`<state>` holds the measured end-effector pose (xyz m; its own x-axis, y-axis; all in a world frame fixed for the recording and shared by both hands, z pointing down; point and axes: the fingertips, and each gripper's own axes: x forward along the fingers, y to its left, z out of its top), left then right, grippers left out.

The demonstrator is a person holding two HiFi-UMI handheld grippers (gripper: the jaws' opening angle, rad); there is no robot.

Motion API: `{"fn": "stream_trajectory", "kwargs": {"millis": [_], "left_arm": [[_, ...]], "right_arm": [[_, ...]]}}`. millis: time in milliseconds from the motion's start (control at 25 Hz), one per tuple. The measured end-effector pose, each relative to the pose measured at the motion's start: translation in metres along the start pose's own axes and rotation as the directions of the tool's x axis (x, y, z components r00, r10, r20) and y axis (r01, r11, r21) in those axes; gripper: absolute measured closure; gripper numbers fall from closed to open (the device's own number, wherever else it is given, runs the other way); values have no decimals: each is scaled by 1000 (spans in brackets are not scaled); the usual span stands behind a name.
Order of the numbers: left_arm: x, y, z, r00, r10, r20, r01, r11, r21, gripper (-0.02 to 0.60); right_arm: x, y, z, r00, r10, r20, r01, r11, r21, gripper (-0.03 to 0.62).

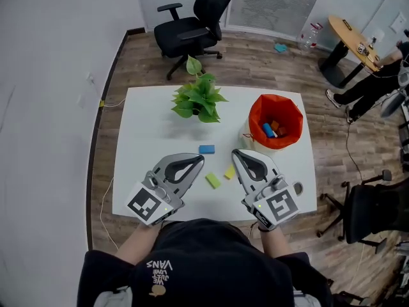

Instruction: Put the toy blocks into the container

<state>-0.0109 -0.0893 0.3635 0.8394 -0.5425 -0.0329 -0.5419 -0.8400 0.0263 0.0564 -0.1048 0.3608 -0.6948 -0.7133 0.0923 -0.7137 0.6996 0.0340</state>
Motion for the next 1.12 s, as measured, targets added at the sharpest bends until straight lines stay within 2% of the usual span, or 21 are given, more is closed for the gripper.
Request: {"fn": "stream_trajectory", "kwargs": {"millis": [200, 480, 720, 920, 1120], "left_arm": [[-1, 3, 2, 1000, 17, -10, -17, 999, 31, 572], [-1, -2, 5, 1000, -20, 19, 19, 999, 41, 571], [-2, 3, 3, 1000, -18, 25, 18, 1000, 13, 571], [-3, 5, 2, 999, -18, 27, 18, 1000, -1, 571], [-4, 6, -1, 1000, -19, 25, 19, 1000, -15, 571]], "right_arm": [[3, -2, 0, 1000, -11, -2, 11, 1000, -10, 576], [3, -3, -1, 999, -34, -15, 34, 999, 2, 576], [2, -6, -7, 997, -64, -52, 65, 998, 12, 576], [4, 2, -6, 1000, -27, -12, 27, 1000, 9, 576], [6, 2, -34, 995, -64, -71, 64, 998, -14, 576]]}}
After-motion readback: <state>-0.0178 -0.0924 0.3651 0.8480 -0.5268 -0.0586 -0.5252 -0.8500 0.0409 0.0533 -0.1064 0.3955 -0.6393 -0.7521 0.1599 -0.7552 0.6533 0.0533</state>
